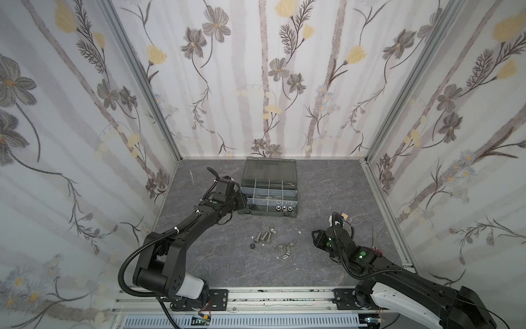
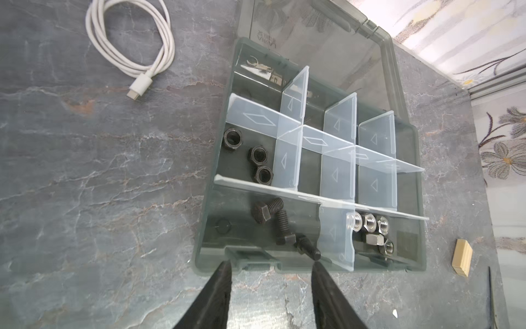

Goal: Sort the screws and nuts into containers
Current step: 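Open the left gripper to drop the dark hex nut into a compartment, then move the left gripper back over the pile toward a dark hex nut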

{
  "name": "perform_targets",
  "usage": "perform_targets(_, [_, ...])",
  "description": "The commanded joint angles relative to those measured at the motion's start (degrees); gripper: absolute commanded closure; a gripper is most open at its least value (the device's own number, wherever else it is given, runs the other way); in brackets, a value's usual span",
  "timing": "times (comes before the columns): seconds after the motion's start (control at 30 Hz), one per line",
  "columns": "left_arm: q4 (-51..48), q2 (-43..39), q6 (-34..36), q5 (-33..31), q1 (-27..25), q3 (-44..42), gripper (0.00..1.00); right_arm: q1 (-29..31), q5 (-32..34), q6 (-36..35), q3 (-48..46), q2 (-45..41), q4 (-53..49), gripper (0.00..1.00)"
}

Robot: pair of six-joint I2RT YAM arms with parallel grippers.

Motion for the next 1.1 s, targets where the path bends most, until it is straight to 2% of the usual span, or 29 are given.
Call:
perform_targets(0.0, [1.03,-2.77,-1.51,-0.09,-0.33,-2.26,0.52,0.02,-2.17,-1.43,1.65,2.79,3.18,0.58])
perform_targets(0.17, [1.17,-7.33,-2.4,-0.27,-1.69,-5.96,0.51,0.03,-3.43,-1.65,2.29,5.13,4.4,0.58])
perform_targets(0.43, [1.13,-12.79,-3.45,-2.69,-4.66,-10.63,0.5,0.06,-3.11,-1.6,2.13,3.62,2.93,0.58])
perform_targets(0.7, [1.11,-13.39,-3.65,-2.54,-8.87,-13.12,0.5,0.03,-2.03,-1.27,1.09,0.6,1.11,0.58])
perform_targets(1.07, [1.11,-15.42,-4.68,-7.72,-17.21,-17.84,0.5,0.03,-1.64,-0.86,-0.1,-0.9,1.01,0.57])
